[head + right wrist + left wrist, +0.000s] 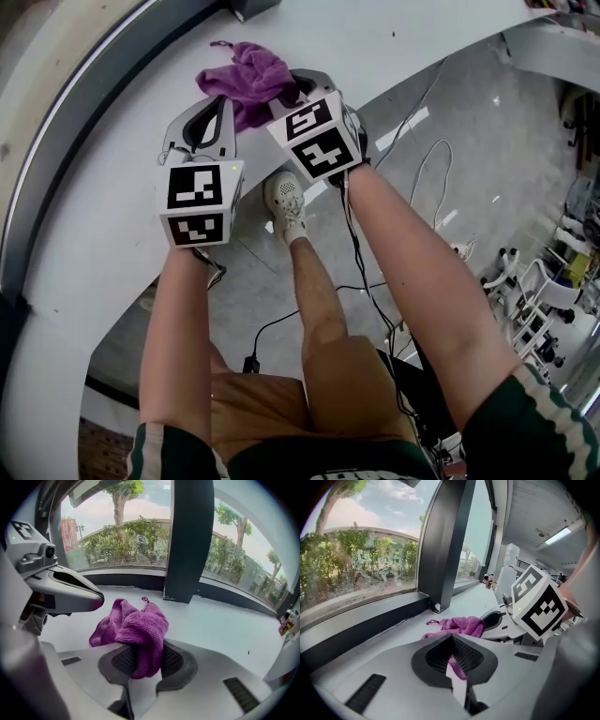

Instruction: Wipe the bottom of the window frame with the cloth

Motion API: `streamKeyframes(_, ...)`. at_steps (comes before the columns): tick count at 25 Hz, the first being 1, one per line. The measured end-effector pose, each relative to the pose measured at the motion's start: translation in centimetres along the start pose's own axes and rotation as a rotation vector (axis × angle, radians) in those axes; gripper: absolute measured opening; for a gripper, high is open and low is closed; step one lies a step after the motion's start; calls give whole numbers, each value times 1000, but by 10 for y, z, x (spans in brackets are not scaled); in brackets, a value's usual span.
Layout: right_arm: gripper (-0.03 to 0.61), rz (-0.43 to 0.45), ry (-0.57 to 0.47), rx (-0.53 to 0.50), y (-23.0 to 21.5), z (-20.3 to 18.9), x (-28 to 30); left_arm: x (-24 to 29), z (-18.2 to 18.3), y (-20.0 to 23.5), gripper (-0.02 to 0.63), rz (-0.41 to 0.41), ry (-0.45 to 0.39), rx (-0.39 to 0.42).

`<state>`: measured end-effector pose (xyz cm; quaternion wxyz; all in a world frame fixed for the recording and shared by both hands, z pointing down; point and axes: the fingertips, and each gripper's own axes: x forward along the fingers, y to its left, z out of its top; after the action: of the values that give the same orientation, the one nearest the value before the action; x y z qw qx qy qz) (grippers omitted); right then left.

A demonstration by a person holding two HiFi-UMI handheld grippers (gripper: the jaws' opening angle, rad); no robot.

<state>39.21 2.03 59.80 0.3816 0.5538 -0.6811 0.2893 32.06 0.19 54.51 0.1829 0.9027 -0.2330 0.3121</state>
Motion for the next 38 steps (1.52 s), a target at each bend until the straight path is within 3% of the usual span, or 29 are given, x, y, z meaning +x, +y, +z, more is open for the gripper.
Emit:
streamKeyframes(7, 104, -13, 10, 17, 2, 0, -11, -12, 8, -11, 9, -55, 0, 13)
streamKeyframes(15, 103, -40, 32, -9, 6, 0, -14, -30, -1, -14, 9, -47, 6, -29)
streamKeyframes(24, 103, -55, 43, -9, 38, 5, -14, -73, -20, 20, 9, -3, 19, -61)
streamKeyframes(38, 103, -74, 52, -111, 113, 29, -5, -145, -56, 80, 9, 113, 5, -127)
